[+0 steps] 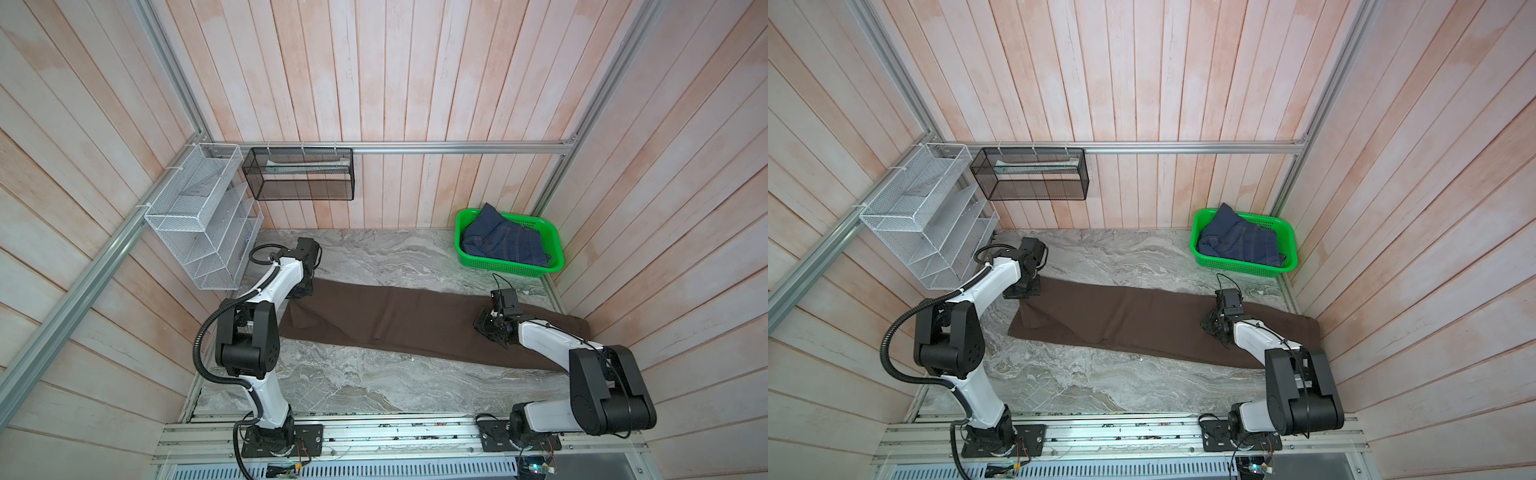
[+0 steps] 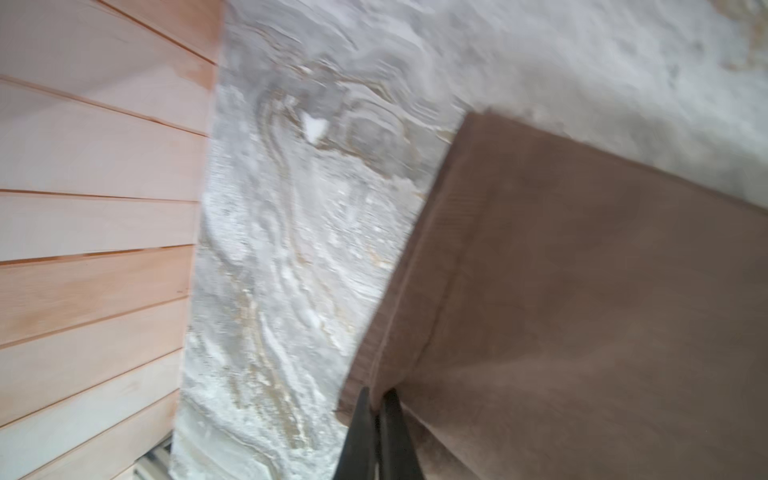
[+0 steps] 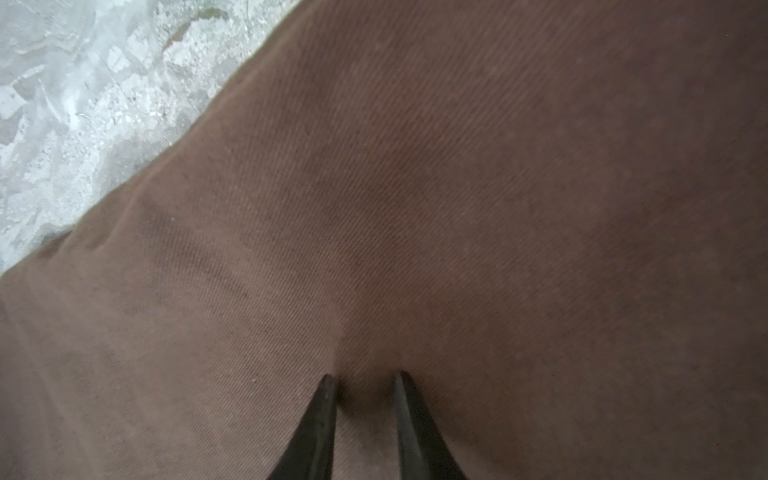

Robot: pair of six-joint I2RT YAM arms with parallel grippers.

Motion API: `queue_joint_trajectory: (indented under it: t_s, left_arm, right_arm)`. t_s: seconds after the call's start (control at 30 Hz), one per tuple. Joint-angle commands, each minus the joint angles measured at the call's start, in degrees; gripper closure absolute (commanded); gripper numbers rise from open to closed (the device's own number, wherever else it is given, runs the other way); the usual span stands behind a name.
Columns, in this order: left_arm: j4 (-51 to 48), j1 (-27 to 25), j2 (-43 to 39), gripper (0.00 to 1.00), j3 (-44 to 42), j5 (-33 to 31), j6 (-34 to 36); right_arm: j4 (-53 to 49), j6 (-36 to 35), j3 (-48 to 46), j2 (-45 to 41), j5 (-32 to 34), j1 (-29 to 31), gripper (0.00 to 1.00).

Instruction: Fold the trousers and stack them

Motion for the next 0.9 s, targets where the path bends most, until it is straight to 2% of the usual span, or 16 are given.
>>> queue_joint_trajectory:
  t_s: [0.0,0.2,0.37,0.43,0.47,0.53,0.57,0.63,0.73,0.87]
  left_arm:
    - [-4.6,0.5,1.2,1.00,4.5,-6.8,1.8]
    - [-8.0,0.6,7.5,1.00,9.8,-6.2,3.9]
    - [-7.0,0.5,12.1,1.00,11.0,-4.6,4.5]
    - [-7.0,0.6,12.8,0.94,11.7,-4.6,4.1]
    - [-7.2,0.6,12.8,0.87,12.1,-4.6,3.7]
    - [-7.2,0.6,11.7,0.64,12.4,-4.3,3.2]
    - [-7.0,0.6,10.7,0.56,12.2,-3.9,3.0]
    - [-6.4,0.5,8.2,0.47,11.1,-2.8,2.6]
    - [-5.0,1.0,3.7,0.40,6.8,-1.1,1.4]
    - [0.4,2.9,-1.4,0.39,-2.9,6.3,0.0]
  right_arm:
    - [-3.6,-0.8,-0.4,1.5,0.9,-0.1,0.72]
    - [-3.1,-0.6,-0.4,2.2,0.6,0.1,0.72]
    - [-3.0,-0.6,-0.2,2.7,0.6,0.5,0.72]
    - [-3.0,-0.7,-0.3,3.0,0.6,0.5,0.72]
    - [-3.1,-0.7,-0.3,3.1,0.7,0.6,0.72]
    - [-3.2,-0.8,-0.1,3.2,0.6,0.6,0.72]
    - [-3.3,-0.8,0.0,3.1,0.7,0.6,0.72]
    - [-3.6,-0.8,0.3,2.8,0.7,0.8,0.70]
    - [-4.5,-0.6,0.9,1.9,0.7,1.2,0.69]
    - [-5.2,-0.2,1.5,0.7,0.8,1.9,0.69]
